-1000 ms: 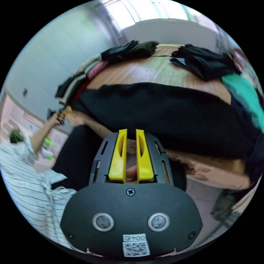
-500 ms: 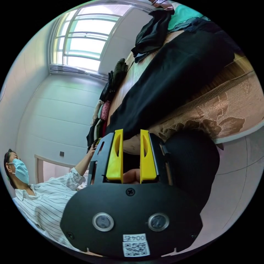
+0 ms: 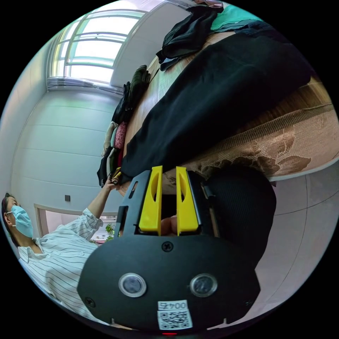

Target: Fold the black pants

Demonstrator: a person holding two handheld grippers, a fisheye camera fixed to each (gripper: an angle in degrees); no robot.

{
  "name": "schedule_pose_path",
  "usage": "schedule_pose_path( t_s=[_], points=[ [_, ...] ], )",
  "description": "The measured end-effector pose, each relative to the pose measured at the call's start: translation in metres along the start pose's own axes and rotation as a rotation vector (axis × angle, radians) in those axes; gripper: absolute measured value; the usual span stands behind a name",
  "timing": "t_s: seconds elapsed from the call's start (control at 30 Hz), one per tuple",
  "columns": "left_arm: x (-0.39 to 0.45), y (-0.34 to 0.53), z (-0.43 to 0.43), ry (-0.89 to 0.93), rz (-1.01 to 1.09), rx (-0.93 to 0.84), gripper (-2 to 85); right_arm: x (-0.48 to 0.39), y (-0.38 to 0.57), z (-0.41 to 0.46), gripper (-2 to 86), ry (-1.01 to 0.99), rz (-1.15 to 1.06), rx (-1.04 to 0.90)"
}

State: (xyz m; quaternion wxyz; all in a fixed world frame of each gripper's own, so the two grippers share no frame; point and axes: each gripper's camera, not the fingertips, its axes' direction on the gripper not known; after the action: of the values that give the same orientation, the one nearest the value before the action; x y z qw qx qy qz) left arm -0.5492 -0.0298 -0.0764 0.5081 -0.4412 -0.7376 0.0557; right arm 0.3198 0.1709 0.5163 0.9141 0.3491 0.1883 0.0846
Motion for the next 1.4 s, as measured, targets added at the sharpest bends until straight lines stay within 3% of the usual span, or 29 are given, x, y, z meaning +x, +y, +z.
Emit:
schedule_pose_path(
  t_s=[0.2, 0.47, 0.6, 0.73, 0.83, 0.9, 1.0, 1.1, 1.17, 1.27, 1.33, 1.4],
  points=[
    [0.002, 0.019, 0.001, -0.013, 0.049, 0.050, 3.0, 0.011, 0.002, -0.015, 2.8, 0.006, 0.021, 0.009],
    [0.067, 0.094, -0.087, -0.155, 0.323, 0.132, 2.4, 0.021, 0.012, -0.030, 1.7, -0.006, 0.007, 0.017],
    [-0.019, 0.121, -0.054, -0.170, 0.256, 0.100, 2.4, 0.026, 0.016, -0.036, 1.3, -0.017, 0.008, 0.021],
    [-0.143, 0.160, -0.018, 0.154, -0.039, 0.102, 2.5, 0.031, 0.020, -0.041, 1.1, -0.022, 0.021, 0.025],
    [-0.157, 0.182, -0.006, 0.196, -0.018, 0.124, 2.7, 0.032, 0.023, -0.042, 1.2, -0.008, 0.025, 0.026],
    [-0.138, 0.196, -0.005, 0.130, 0.101, 0.164, 2.7, 0.033, 0.024, -0.042, 1.4, -0.002, 0.029, 0.024],
    [-0.066, 0.241, 0.001, -0.106, 0.459, 0.281, 2.7, 0.033, 0.024, -0.039, 2.7, 0.006, 0.033, 0.013],
    [0.021, 0.325, 0.056, -0.429, 0.951, 0.281, 2.6, 0.032, 0.026, -0.036, 3.2, 0.025, 0.029, 0.005],
    [0.057, 0.416, 0.139, -0.736, 1.346, 0.227, 2.5, 0.033, 0.029, -0.036, 2.6, 0.031, 0.031, 0.004],
    [0.052, 0.496, 0.230, -0.979, 1.607, 0.097, 2.5, 0.035, 0.032, -0.036, 1.7, 0.024, 0.038, 0.009],
    [0.045, 0.525, 0.256, -1.106, 1.645, 0.165, 2.7, 0.037, 0.034, -0.036, 1.2, 0.017, 0.039, 0.012],
    [0.044, 0.539, 0.260, -1.112, 1.631, 0.183, 3.0, 0.038, 0.037, -0.036, 0.7, 0.009, 0.038, 0.017]
  ],
)
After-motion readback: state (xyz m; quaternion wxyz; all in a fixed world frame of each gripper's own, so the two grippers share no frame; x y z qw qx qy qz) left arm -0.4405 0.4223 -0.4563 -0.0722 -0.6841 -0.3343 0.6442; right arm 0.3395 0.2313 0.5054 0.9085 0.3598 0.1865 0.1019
